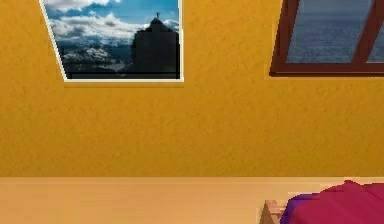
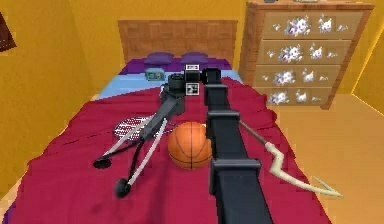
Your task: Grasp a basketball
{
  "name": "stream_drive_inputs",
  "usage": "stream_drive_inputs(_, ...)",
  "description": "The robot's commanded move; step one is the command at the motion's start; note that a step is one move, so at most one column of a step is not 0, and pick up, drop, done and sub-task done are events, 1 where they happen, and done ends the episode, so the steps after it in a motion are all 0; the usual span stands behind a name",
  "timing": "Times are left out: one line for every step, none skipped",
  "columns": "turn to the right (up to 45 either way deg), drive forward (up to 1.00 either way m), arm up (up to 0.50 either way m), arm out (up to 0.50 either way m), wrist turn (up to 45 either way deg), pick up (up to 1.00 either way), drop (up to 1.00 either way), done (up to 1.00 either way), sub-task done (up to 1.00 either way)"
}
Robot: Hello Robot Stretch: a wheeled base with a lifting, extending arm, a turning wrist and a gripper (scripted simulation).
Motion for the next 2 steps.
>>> stream_drive_inputs(0.0,0.00,0.00,0.00,45.0,0.00,0.00,0.00,0.00)
stream_drive_inputs(0.0,0.00,0.00,0.00,45.0,0.00,0.00,0.00,0.00)
